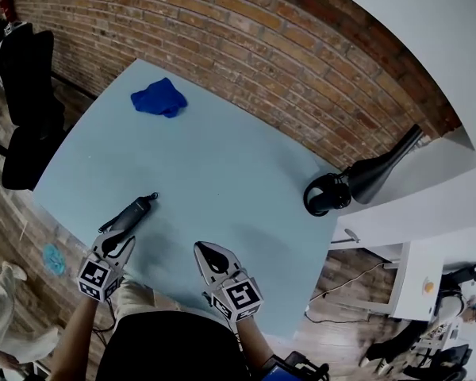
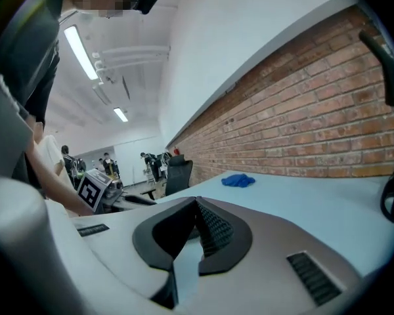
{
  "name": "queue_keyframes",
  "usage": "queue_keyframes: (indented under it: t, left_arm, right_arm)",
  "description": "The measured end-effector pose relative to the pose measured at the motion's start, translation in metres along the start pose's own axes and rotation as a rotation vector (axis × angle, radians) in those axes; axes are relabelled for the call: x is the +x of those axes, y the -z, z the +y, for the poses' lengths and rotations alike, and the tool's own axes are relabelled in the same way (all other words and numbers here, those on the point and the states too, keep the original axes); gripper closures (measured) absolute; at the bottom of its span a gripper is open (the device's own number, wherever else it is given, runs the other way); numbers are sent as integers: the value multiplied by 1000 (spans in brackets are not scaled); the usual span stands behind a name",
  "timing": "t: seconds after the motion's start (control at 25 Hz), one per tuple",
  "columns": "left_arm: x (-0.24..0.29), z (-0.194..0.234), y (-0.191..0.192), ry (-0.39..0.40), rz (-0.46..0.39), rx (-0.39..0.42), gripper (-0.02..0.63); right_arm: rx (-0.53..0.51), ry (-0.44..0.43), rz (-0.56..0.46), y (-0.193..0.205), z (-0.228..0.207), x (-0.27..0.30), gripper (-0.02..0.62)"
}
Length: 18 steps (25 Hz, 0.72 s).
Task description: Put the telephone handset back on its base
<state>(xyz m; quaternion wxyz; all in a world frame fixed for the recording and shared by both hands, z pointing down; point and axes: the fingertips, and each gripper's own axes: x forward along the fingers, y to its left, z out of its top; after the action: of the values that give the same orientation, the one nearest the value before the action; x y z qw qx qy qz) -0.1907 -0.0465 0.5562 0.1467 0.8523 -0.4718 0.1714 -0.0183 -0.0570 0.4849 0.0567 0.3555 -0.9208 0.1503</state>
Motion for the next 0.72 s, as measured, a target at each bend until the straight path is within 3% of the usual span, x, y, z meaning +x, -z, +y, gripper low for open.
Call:
queue_keyframes:
  t: [0.12, 0.24, 0.4, 0.72]
  left_arm:
    - [7, -22, -88, 66, -172, 73, 577]
    - [8, -50, -135, 133, -242, 166, 578]
    - [6, -76, -131, 162, -245, 179, 578]
    - [-23, -52, -103, 70, -240, 129, 578]
  right_arm:
    - [-104, -30, -106, -55, 9, 3, 577]
    - [-190, -59, -207, -100, 18, -3, 578]
    - [-179, -23, -205, -92, 21, -11, 578]
    - [-153, -94, -129, -46, 50, 2, 578]
